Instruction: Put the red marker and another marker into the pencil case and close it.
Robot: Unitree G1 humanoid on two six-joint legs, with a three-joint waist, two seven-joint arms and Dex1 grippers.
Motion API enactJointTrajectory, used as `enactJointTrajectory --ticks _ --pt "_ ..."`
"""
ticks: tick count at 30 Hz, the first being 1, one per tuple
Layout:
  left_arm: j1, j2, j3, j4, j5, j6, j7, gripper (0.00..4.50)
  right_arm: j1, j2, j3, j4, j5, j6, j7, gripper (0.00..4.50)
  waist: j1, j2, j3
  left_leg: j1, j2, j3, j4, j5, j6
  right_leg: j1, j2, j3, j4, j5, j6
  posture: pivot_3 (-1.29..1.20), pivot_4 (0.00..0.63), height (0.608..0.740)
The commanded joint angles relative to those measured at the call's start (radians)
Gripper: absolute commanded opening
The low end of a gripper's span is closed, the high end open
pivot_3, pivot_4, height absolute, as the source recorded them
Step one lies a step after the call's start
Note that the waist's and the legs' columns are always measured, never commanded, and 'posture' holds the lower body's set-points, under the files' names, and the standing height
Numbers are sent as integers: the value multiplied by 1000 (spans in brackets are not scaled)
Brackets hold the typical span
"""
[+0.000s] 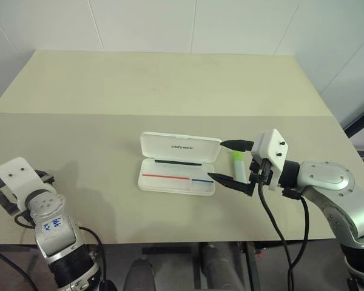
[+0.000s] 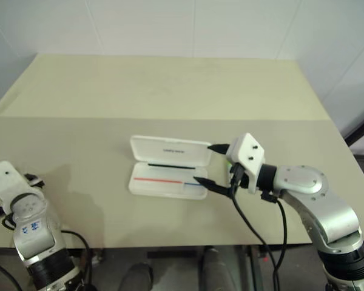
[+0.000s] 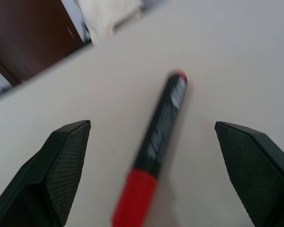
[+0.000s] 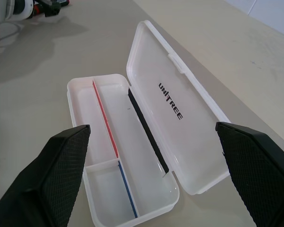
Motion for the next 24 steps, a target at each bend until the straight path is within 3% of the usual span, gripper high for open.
enactJointTrajectory --ticks 1,14,18,20,21,22,23,24 --pt "2 -4 75 24 -67 -1 -16 4478 -7 -3 -19 -12 -9 -10 -10 4500 1 0 0 0 0 0 0 0 0 0 0 0 0 0 0 0 150 740" --pt "-13 47 154 170 -197 8 -6 4478 9 -16 -34 -25 -7 -2 -21 4500 -8 2 -1 9 -3 -1 -1 0 -1 4 0 1 -1 3 -3 0 150 740" --pt "3 56 177 238 -266 6 -46 4478 8 -19 -36 -24 -6 -2 -22 4500 -32 15 -8 18 -4 -3 0 -6 -4 15 0 -1 -21 9 -1 0 150 740" --pt "15 63 173 270 -284 12 -70 4294 6 -20 -34 -23 -7 -2 -22 4500 -43 26 -15 17 -5 -4 0 -9 -8 18 0 -4 -47 27 1 0 150 740" --pt "22 67 169 284 -287 11 -76 4073 4 -20 -33 -21 -7 -3 -22 4500 -52 34 -18 15 -4 -6 -1 -10 -7 20 0 -9 -66 37 1 0 150 740" --pt "20 65 179 293 -302 28 -72 3804 3 -21 -32 -20 -8 -4 -21 4500 -68 54 -20 12 -3 -10 -3 -10 -6 29 0 -15 -93 59 3 0 150 740" --pt "17 66 187 300 -311 43 -66 3475 2 -22 -32 -19 -9 -5 -20 4500 -59 77 -30 0 10 -22 -12 -10 -5 55 4 -31 -151 95 8 0 150 740" --pt "14 68 191 305 -318 51 -61 3133 1 -22 -32 -19 -9 -6 -20 4500 -44 70 -34 -9 26 -23 -26 -7 2 61 -11 -102 -115 93 -21 0 150 740"
